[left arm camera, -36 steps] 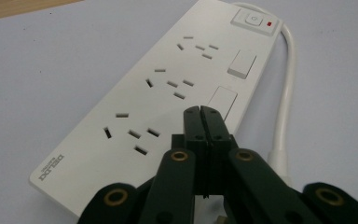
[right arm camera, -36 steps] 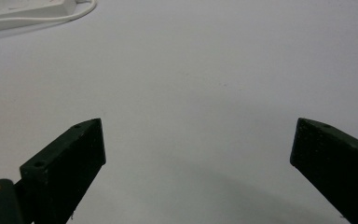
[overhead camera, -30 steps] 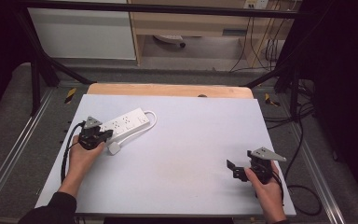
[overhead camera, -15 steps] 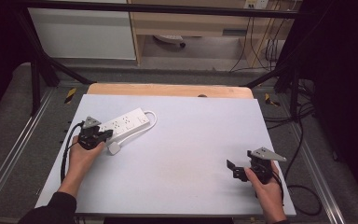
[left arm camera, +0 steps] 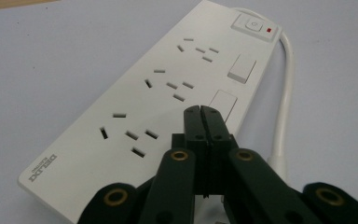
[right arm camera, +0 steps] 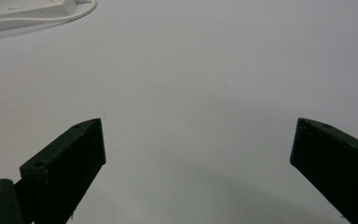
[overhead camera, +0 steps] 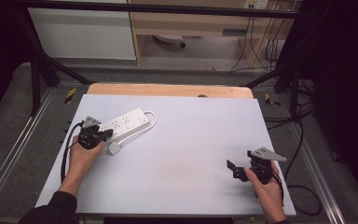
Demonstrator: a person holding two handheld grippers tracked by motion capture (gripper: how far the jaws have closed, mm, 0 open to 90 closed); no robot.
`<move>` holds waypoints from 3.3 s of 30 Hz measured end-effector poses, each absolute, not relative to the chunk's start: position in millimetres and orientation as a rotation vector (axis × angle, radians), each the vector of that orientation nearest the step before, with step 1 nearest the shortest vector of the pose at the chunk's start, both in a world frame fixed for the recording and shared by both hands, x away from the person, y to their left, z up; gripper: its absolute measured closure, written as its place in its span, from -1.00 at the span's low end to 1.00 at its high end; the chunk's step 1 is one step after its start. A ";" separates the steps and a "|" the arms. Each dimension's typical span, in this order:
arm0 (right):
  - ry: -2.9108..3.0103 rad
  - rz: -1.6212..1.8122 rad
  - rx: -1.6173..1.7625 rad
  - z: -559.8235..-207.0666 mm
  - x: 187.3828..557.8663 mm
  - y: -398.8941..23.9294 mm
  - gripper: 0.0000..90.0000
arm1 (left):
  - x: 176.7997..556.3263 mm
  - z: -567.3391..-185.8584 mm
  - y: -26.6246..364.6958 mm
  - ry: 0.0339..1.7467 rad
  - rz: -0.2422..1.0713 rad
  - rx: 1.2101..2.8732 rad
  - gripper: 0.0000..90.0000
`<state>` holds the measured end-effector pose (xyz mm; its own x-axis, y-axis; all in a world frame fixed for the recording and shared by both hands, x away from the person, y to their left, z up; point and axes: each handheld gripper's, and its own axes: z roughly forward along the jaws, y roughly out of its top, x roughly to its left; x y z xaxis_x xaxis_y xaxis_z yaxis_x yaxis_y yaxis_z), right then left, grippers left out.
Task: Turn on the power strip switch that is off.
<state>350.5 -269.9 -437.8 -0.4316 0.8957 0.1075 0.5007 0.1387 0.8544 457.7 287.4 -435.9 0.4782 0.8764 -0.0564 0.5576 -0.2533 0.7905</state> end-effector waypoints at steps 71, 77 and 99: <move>1.981 1.231 1.344 -437.4 350.4 -270.4 -0.92 | 452.8 -425.1 276.2 1.145 0.594 1.823 -0.09; 1.982 1.230 1.343 -437.4 350.4 -270.5 -0.92 | 453.3 -423.8 271.6 1.151 0.594 1.818 -0.44; 1.979 1.229 1.343 -437.6 350.8 -270.8 -0.93 | 450.6 -412.9 272.5 1.152 0.581 1.700 -0.82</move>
<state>350.8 -270.8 -437.6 -0.4256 0.8980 0.1118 0.4986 0.1297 0.8571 450.6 272.5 -412.9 0.4394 0.8897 -0.1240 0.4297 -0.0870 0.8988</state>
